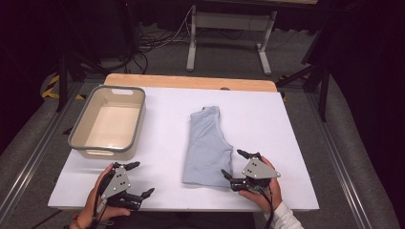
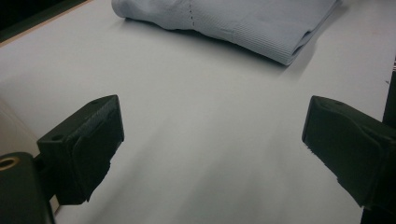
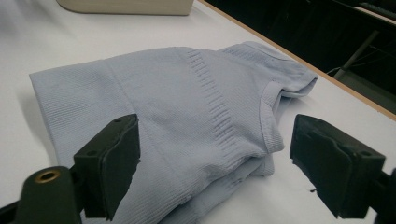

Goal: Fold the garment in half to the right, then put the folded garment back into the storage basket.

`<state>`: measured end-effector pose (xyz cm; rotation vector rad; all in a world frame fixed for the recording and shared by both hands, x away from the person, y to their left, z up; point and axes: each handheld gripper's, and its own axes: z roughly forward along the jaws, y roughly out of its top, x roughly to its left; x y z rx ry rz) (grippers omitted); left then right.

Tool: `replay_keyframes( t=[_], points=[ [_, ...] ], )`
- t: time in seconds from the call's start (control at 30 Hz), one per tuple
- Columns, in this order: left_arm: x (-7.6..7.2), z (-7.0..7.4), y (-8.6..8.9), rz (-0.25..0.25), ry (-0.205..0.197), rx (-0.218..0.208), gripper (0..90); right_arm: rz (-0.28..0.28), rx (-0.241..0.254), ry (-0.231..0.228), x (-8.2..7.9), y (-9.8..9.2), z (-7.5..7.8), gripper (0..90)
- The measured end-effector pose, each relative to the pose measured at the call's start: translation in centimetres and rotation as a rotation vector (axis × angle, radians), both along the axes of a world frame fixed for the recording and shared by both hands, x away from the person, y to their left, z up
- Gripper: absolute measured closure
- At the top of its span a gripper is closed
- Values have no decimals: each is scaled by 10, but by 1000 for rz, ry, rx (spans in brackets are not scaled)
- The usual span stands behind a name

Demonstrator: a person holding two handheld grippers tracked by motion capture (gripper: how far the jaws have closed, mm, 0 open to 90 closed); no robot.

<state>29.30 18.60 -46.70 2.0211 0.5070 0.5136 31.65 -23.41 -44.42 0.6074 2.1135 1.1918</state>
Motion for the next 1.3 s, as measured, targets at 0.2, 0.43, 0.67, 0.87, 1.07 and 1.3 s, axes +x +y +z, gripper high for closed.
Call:
replay_keyframes(
  t=[0.2,0.43,0.67,0.87,1.07,1.3],
  points=[
    [1,0,-1,0,0,7,63,-10,-7,9,0,-1,0,168],
    [1,-1,-4,-9,4,8,64,-18,-11,12,-2,-2,0,171],
    [3,-2,-10,-14,10,30,71,-70,-40,36,3,-4,-3,191],
    [5,-3,-20,-37,23,49,75,-95,-31,57,6,-11,-3,190],
    [9,1,-31,-65,49,17,80,-112,-11,61,13,-13,3,191],
    [32,10,-70,-115,147,-48,102,-162,58,176,44,-8,8,191]
  ],
)
